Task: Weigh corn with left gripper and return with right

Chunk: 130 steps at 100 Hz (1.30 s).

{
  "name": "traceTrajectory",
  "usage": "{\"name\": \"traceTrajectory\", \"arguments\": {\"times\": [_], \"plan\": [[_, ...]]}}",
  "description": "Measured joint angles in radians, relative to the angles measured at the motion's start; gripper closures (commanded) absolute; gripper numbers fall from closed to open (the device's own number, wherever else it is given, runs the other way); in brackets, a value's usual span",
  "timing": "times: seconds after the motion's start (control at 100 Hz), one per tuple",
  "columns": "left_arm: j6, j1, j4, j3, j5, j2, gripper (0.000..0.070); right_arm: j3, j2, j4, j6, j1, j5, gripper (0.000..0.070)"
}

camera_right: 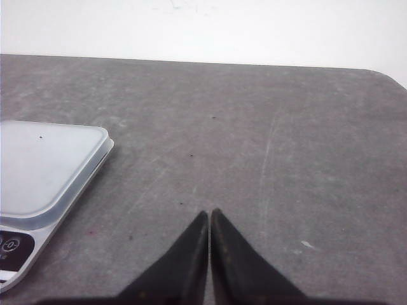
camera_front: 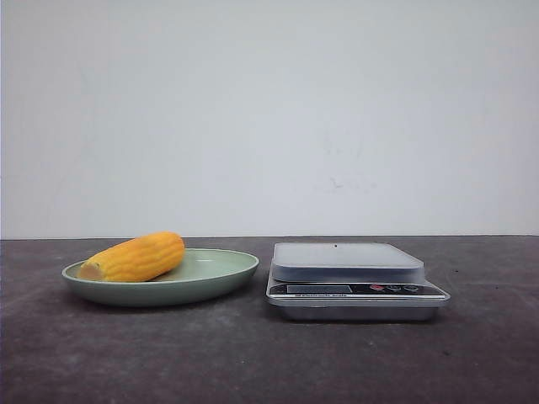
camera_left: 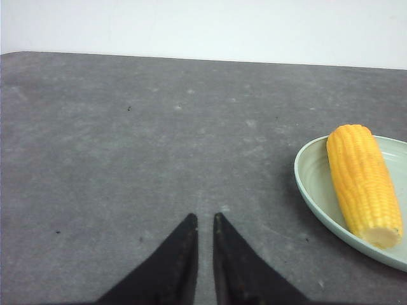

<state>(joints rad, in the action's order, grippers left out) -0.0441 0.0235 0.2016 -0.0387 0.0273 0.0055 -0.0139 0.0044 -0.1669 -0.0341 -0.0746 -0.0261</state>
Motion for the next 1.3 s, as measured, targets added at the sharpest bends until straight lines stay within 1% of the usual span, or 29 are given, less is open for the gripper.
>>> {"name": "traceTrajectory", "arguments": {"times": [0.72, 0.92, 1.02, 1.14, 1.21, 1.3], "plan": [[-0.001, 0.0, -0.002, 0.0, 0.0, 0.0, 0.07, 0.0, 0.0, 0.0, 0.0, 0.0, 0.0, 0.07], [-0.059, 0.0, -0.003, 0.0, 0.0, 0.0, 0.07, 0.0, 0.0, -0.001, -0.004, 0.0, 0.0, 0.07], [-0.09, 0.0, -0.019, 0.001, 0.0, 0.0, 0.07, 0.0, 0.0, 0.0, -0.053, 0.0, 0.0, 0.07], [-0.186, 0.0, -0.072, -0.01, -0.019, 0.0, 0.0695, -0.016, 0.0, -0.01, -0.156, 0.0, 0.0, 0.07], [-0.236, 0.001, -0.066, -0.056, -0.031, 0.007, 0.0693, -0.066, 0.002, -0.017, -0.21, 0.0, 0.0, 0.07], [-0.266, 0.006, -0.063, -0.173, -0.032, 0.047, 0.0693, -0.174, 0.021, -0.013, -0.257, 0.0, 0.0, 0.07]]}}
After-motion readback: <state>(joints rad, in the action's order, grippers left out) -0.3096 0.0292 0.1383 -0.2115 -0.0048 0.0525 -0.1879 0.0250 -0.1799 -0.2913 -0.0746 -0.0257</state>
